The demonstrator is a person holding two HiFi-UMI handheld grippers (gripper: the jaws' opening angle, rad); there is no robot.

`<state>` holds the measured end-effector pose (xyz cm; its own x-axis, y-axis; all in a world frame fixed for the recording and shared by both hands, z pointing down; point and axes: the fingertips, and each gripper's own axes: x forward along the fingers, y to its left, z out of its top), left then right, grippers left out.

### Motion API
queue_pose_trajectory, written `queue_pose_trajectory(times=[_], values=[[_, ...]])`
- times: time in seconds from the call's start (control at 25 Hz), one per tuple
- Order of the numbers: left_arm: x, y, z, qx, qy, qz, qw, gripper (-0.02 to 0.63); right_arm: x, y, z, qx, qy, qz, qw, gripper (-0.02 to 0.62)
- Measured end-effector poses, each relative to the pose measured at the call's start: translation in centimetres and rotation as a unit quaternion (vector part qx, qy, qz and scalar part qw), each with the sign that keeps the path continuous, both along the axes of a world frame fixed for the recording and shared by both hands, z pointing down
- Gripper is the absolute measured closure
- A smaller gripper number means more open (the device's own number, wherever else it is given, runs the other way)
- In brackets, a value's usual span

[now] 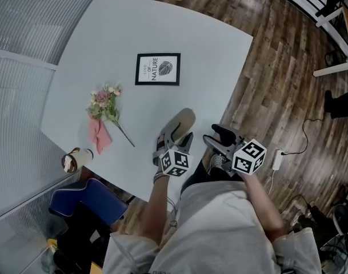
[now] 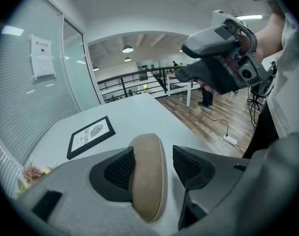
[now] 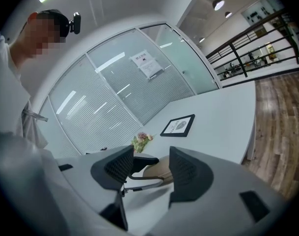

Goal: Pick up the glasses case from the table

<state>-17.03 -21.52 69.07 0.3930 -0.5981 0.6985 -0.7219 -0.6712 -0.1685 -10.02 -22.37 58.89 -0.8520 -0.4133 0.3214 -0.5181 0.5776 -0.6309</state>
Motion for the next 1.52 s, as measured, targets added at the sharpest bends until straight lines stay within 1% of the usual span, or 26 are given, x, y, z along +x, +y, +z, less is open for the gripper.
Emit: queue_pose_trajectory(times=[0.16, 0.28, 0.4, 0.68, 0.8, 1.08, 1.28, 1.52], values=[[-0.9, -0.6, 0.0, 0.003, -0.013, 0.003, 0.9999, 0.365, -1.9, -0.5, 0.6, 0.001, 0.003, -0.015, 1.000, 0.370], [-0.8, -0.8, 0.3, 0.004, -0.012, 0.011, 0.9999, 0.362, -2.3, -0.7, 1.4, -0.005, 0.006, -0.014, 1.000, 0.370], [-1.6, -1.0, 0.6, 0.003, -0.021, 0.015, 0.9997, 0.356, -3.5, -0.9, 2.5, -0.010, 0.011, -0.019, 1.000, 0.370], [-2.2, -1.7, 0.8, 0.009, -0.039, 0.018, 0.9991, 0.345, -5.2, -1.4, 2.6, 0.001, 0.026, -0.037, 0.999, 0.370], [-2.8, -2.0, 1.0, 0.008, -0.044, 0.018, 0.9988, 0.336, -5.8, -1.7, 2.5, 0.005, 0.029, -0.038, 0.999, 0.370], [-3.4, -2.8, 1.5, 0.006, -0.066, 0.024, 0.9975, 0.324, -5.6, -1.9, 2.2, 0.012, 0.033, -0.030, 0.999, 0.370], [-4.0, -3.4, 1.8, 0.005, -0.068, 0.024, 0.9974, 0.321, -5.1, -1.6, 2.2, 0.014, 0.038, -0.024, 0.999, 0.370], [-4.6, -4.0, 2.4, 0.007, -0.081, 0.020, 0.9965, 0.322, -4.5, -1.0, 2.4, 0.007, 0.028, -0.008, 1.000, 0.370]])
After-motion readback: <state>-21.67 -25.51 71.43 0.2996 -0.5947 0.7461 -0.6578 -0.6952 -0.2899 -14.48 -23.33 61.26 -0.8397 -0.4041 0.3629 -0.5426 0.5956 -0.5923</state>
